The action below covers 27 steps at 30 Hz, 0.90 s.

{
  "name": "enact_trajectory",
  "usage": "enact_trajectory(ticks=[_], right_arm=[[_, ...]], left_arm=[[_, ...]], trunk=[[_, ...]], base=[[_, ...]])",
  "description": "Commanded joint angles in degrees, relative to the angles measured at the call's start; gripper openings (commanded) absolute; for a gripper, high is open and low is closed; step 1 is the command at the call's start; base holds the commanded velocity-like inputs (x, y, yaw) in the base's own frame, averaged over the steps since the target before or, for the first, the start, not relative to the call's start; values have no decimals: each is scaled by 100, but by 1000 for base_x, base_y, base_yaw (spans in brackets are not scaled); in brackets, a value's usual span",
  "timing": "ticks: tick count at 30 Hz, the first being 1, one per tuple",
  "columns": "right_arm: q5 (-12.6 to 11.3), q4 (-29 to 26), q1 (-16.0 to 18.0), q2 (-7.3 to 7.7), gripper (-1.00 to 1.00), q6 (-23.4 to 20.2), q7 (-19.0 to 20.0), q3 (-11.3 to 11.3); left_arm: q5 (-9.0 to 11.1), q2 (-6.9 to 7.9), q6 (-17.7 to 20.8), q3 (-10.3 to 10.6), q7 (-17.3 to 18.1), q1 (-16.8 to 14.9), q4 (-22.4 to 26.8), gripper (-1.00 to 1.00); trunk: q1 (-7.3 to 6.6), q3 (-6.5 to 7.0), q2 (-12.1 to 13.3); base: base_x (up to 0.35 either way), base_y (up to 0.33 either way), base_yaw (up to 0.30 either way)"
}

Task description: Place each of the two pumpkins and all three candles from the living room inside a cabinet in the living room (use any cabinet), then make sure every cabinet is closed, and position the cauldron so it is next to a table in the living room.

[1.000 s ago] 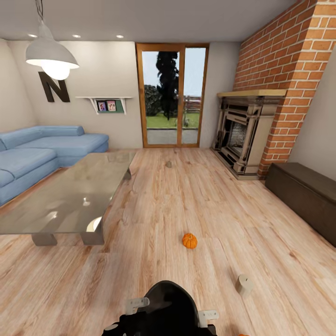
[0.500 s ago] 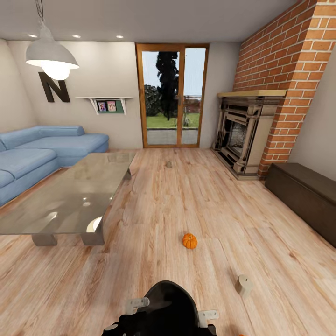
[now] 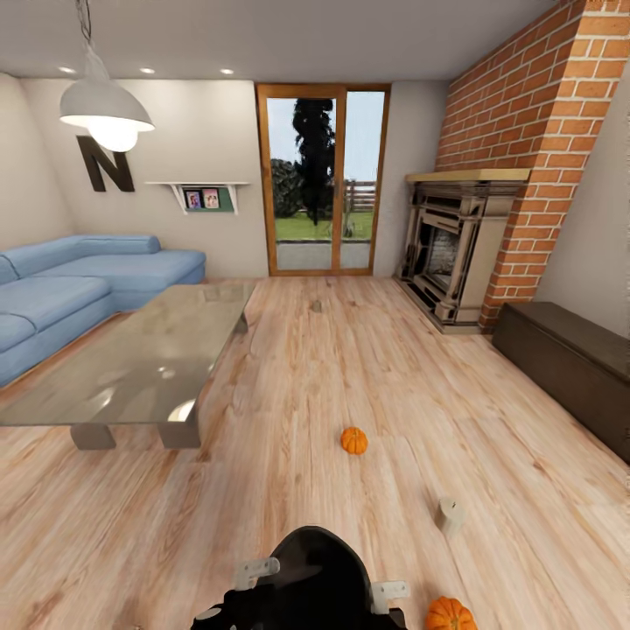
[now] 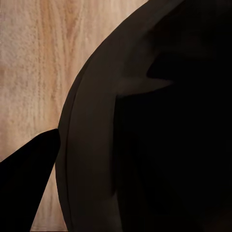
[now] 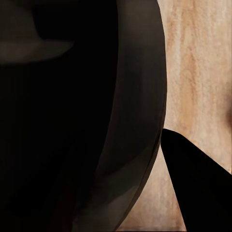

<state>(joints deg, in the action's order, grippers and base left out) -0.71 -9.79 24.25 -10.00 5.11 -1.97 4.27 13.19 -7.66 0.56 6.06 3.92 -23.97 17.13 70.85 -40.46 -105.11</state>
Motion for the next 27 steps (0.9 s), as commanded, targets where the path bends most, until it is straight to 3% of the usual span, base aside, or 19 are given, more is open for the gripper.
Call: enact_trajectory(ticks=[1, 12, 27], right_arm=[[-13, -58, 8, 0, -100, 135, 30, 65], [-12, -58, 8, 0, -100, 139, 30, 65], [-12, -58, 6, 0, -100, 140, 30, 65]], left_arm=[[0, 10, 5, 1, -31, -2, -8, -100], [5, 10, 5, 1, -31, -1, -8, -100], [9, 19, 5, 1, -26, -2, -8, -100]], trunk=[[-5, -5, -3], [-5, -5, -3], [-5, -5, -3]], base=[[-333, 0, 0], [-330, 32, 0], [-248, 201, 0]])
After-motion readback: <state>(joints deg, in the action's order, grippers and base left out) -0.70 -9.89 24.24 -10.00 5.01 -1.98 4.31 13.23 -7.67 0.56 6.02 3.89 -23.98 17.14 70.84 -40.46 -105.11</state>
